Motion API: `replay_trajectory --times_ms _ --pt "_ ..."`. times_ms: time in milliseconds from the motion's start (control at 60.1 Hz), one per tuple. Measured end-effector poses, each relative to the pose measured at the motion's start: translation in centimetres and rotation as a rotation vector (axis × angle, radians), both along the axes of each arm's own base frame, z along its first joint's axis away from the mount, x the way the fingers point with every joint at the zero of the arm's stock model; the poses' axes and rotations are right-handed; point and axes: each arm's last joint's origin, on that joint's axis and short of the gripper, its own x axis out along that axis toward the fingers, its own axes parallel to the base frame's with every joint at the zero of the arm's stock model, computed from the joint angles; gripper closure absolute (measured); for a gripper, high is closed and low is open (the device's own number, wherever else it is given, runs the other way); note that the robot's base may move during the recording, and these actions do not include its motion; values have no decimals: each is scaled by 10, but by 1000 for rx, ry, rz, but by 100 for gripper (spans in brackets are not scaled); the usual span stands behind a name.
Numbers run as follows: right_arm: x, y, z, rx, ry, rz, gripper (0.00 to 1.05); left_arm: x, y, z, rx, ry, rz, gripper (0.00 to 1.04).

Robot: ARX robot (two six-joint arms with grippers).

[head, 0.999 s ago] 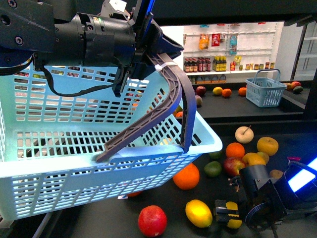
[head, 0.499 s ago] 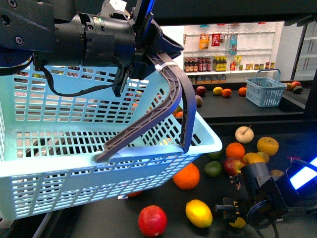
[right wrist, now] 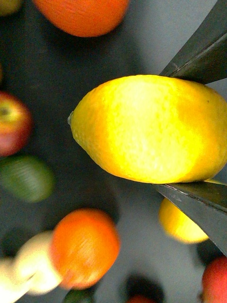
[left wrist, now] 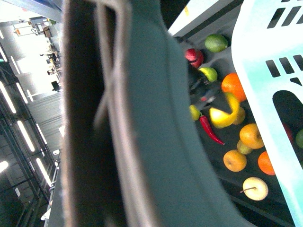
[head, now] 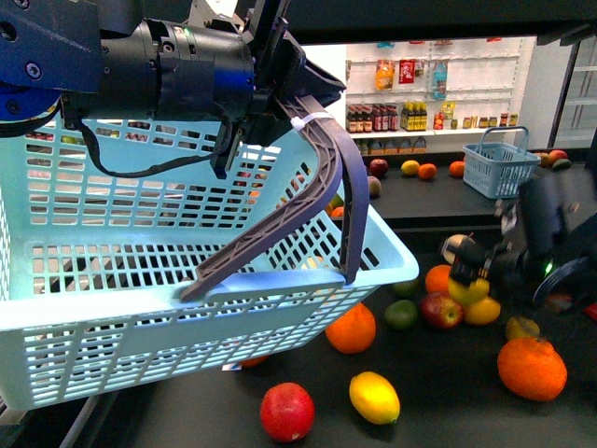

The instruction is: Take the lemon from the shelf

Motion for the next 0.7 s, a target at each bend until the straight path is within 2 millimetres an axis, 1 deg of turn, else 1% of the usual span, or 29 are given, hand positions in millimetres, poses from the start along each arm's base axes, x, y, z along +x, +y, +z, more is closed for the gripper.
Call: replay_trajectory --times_ms 100,166,233,350,400,516,599,699 --pt "-13 1 52 85 -132 45 56 0 0 0 0 0 0 99" --pt "-26 9 84 171 -201 119 56 0 0 0 0 0 0 99" --pt "-32 18 94 222 -215 183 56 0 0 0 0 0 0 99" --pt "-42 39 96 289 -208 295 56 0 0 0 0 0 0 99" --pt "-46 51 93 310 -196 358 56 0 0 0 0 0 0 99" --pt "-54 72 83 344 -159 450 57 0 0 0 0 0 0 99" --pt "-58 82 79 350 -145 484 57 0 0 0 0 0 0 99" --pt "-61 90 76 337 -140 507 57 0 0 0 0 0 0 99"
